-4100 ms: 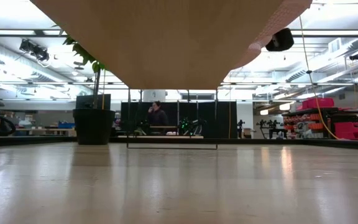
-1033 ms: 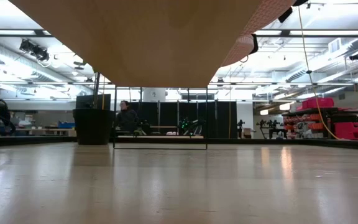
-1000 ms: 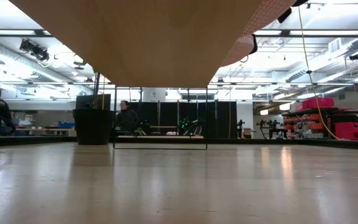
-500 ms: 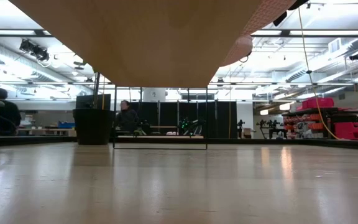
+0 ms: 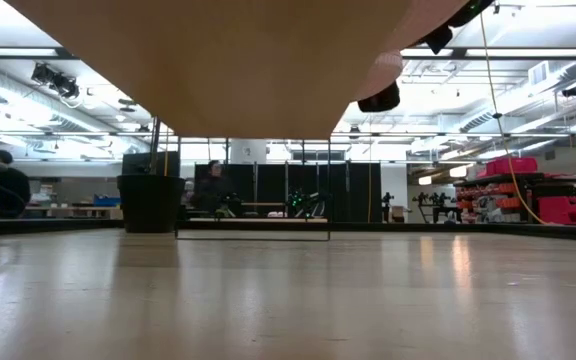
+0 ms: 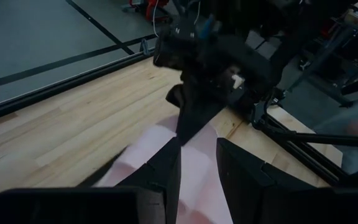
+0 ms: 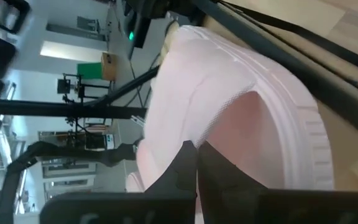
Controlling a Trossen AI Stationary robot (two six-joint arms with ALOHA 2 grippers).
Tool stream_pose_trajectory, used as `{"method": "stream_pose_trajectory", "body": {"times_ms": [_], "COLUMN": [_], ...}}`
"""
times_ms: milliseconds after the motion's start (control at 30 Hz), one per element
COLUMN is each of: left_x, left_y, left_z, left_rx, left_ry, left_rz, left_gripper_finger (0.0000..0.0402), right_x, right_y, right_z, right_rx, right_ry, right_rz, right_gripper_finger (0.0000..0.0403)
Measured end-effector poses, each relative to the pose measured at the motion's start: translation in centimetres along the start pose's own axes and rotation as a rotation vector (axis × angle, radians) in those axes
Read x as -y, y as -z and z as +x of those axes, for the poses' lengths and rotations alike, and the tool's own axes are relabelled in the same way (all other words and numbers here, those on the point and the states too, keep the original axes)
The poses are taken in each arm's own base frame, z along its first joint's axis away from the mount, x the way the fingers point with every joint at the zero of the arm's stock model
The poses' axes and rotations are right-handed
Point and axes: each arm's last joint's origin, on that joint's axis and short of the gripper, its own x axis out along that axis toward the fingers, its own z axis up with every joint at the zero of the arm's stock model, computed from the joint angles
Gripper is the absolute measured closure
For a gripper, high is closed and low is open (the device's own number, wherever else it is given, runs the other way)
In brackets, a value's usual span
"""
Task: Pick and place slides into the shelf
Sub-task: Put the pink slipper on the shelf
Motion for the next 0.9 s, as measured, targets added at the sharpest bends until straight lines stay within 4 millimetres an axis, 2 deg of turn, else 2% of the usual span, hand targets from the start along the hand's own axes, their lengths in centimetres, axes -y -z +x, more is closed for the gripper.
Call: {"method": "stream_pose_trajectory", "body": {"times_ms": [200,667,900], "left_x": [0.0,0.0,0.0], "left_y": [0.0,0.0,0.0], "left_z": [0.0,0.0,0.0], "left_rx": [0.000,0.000,0.000], "left_ry": [0.000,0.000,0.000], "left_rz": [0.000,0.000,0.000], "left_gripper_finger": [0.0294,0.0294,0.0294], "right_x": [0.9,1.2,1.1], "right_y": [0.2,0.5,0.5], "right_z": [1.0,0.8,0.7], "right_rx": [-0.054,-0.077,-0.076], "right_ry": [0.028,0.061,0.058], "right_rz": [0.008,0.022,0.018], "right_gripper_finger": [0.0403,0.0402,0.0367]}}
